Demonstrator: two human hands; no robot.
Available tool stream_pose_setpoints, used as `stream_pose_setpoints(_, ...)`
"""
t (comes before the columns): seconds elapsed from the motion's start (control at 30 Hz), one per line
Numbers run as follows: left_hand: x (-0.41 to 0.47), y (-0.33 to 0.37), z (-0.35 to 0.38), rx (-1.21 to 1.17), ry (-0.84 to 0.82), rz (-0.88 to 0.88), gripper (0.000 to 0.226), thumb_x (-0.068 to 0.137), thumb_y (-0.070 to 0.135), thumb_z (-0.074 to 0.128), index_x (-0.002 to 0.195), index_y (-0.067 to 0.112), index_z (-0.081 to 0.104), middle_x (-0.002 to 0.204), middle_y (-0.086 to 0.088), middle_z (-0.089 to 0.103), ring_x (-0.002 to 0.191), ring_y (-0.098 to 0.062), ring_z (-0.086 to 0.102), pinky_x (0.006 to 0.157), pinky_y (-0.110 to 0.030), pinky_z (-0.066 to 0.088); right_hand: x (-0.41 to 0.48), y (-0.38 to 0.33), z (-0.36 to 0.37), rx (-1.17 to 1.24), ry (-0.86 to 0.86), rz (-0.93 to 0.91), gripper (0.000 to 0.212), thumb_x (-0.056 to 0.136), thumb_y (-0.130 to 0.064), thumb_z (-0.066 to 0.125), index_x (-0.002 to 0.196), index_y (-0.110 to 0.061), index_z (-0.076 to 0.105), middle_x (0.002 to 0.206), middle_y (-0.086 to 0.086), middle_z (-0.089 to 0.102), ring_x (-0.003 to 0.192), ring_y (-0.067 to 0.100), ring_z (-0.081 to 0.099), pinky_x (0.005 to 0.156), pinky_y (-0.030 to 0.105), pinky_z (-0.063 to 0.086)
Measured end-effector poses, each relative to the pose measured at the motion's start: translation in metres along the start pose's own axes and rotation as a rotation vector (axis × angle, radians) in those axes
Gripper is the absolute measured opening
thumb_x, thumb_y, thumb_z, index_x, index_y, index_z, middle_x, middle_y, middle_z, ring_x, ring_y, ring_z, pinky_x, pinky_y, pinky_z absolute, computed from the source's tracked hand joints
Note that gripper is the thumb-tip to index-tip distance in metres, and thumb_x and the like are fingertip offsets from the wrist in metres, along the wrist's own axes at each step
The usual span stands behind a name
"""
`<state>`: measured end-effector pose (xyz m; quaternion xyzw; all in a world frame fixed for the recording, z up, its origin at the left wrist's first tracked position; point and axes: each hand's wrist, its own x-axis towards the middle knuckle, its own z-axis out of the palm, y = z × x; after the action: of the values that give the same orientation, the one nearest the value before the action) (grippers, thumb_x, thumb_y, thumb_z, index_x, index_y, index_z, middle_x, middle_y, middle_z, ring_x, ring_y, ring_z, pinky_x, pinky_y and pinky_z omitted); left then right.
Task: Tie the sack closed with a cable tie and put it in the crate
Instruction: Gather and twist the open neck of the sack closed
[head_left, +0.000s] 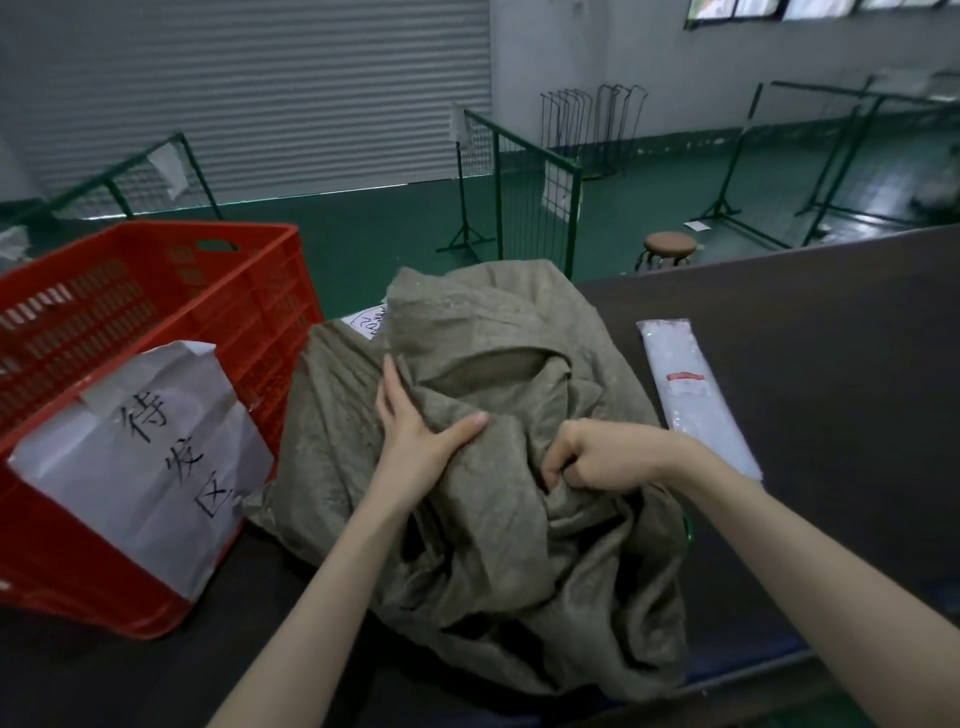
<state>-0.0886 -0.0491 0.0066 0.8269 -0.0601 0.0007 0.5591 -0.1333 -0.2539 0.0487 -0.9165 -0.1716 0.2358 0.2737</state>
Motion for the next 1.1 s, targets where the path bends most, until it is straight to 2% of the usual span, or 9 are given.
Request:
stream_pose_setpoints(0.1, 0.0, -0.006, 0.015, -0.01, -0.147, 0.135, 0.099, 0.075, 0.0, 0.069, 0.151, 0.027, 0.011, 0.142, 0.026, 0.024, 0.137, -0.003, 0.032, 0.102, -0.004, 0.023, -0.01, 0.004, -0.001, -0.012, 0.005, -0.002, 0.025, 0.076, -0.014, 0.05, 0.086, -0.021, 0.072, 0.083, 0.004, 0.072, 0.076, 0.02, 0.063, 0.078, 0.033, 0.051)
stream_pose_setpoints(0.17, -0.009, -0.009, 0.022, 0.059, -0.196, 0.234, 0.082, 0.071, -0.012, 0.054, 0.142, 0.024, 0.035, 0.137, 0.016, 0.04, 0.133, -0.007, 0.041, 0.101, 0.0, 0.023, -0.02, 0.004, -0.006, 0.062, 0.11, 0.018, 0.027, 0.077, -0.016, 0.052, 0.091, -0.023, 0.073, 0.089, 0.007, 0.074, 0.083, 0.025, 0.067, 0.08, 0.035, 0.053)
stream_pose_setpoints(0.3, -0.032, -0.013, 0.03, 0.243, -0.331, 0.378, 0.063, 0.066, -0.004, 0.046, 0.123, 0.019, 0.064, 0.129, 0.0, 0.059, 0.124, -0.011, 0.05, 0.103, -0.004, 0.026, -0.034, 0.002, -0.018, 0.123, 0.542, -0.048, 0.015, 0.08, -0.008, 0.057, 0.073, -0.007, 0.071, 0.07, 0.014, 0.07, 0.068, 0.025, 0.065, 0.067, 0.038, 0.053)
stream_pose_setpoints(0.4, -0.045, -0.019, 0.032, 0.4, -0.377, 0.395, 0.059, 0.07, 0.004, 0.042, 0.12, 0.022, 0.066, 0.13, -0.005, 0.059, 0.123, -0.018, 0.051, 0.107, -0.014, 0.031, -0.032, -0.002, -0.022, 0.293, 0.866, -0.089, 0.019, 0.08, -0.007, 0.057, 0.068, -0.01, 0.07, 0.063, 0.008, 0.07, 0.063, 0.022, 0.064, 0.067, 0.038, 0.054)
stream_pose_setpoints(0.47, -0.053, -0.022, 0.033, 0.463, -0.42, 0.432, 0.059, 0.07, 0.007, 0.042, 0.12, 0.026, 0.066, 0.135, -0.003, 0.056, 0.128, -0.019, 0.048, 0.109, -0.026, 0.035, -0.026, -0.006, -0.023, 0.381, 0.927, -0.074, 0.013, 0.082, -0.011, 0.059, 0.076, -0.013, 0.07, 0.072, 0.003, 0.071, 0.071, 0.014, 0.066, 0.07, 0.029, 0.051)
stream_pose_setpoints(0.57, -0.065, -0.021, 0.035, 0.507, -0.471, 0.471, 0.052, 0.076, 0.012, 0.045, 0.122, 0.029, 0.063, 0.133, -0.001, 0.057, 0.13, -0.019, 0.047, 0.106, -0.032, 0.039, -0.017, -0.009, -0.02, 0.297, 0.759, -0.064, 0.009, 0.085, -0.025, 0.063, 0.091, -0.02, 0.069, 0.09, -0.004, 0.07, 0.084, 0.008, 0.063, 0.076, 0.023, 0.048)
stream_pose_setpoints(0.7, -0.09, -0.01, 0.029, 0.474, -0.532, 0.443, 0.046, 0.083, 0.022, 0.049, 0.128, 0.029, 0.056, 0.133, -0.003, 0.057, 0.128, -0.018, 0.049, 0.106, -0.032, 0.038, -0.001, -0.011, -0.003, 0.065, 0.413, 0.045, 0.038, 0.083, -0.044, 0.062, 0.116, -0.025, 0.06, 0.119, 0.002, 0.06, 0.113, 0.019, 0.053, 0.098, 0.037, 0.043)
stream_pose_setpoints(0.9, -0.112, -0.004, -0.008, 0.211, -0.699, 0.301, 0.033, 0.091, 0.036, 0.055, 0.124, 0.032, 0.061, 0.13, 0.01, 0.059, 0.125, 0.003, 0.047, 0.108, -0.019, 0.033, 0.003, 0.003, 0.03, -0.127, 0.179, 0.211, 0.068, 0.085, -0.034, 0.063, 0.142, -0.031, 0.026, 0.159, -0.001, 0.0, 0.143, 0.033, 0.004, 0.113, 0.058, 0.018)
stream_pose_setpoints(1.1, -0.105, -0.025, -0.013, -0.131, -0.22, 0.057, 0.017, 0.092, 0.01, 0.056, 0.096, 0.018, 0.07, 0.099, 0.004, 0.071, 0.099, -0.008, 0.063, 0.083, -0.013, 0.043, -0.002, 0.031, 0.069, 0.026, 0.271, 0.241, 0.105, 0.074, -0.01, 0.069, 0.144, -0.045, -0.001, 0.158, 0.0, -0.007, 0.142, 0.035, 0.022, 0.109, 0.048, 0.034)
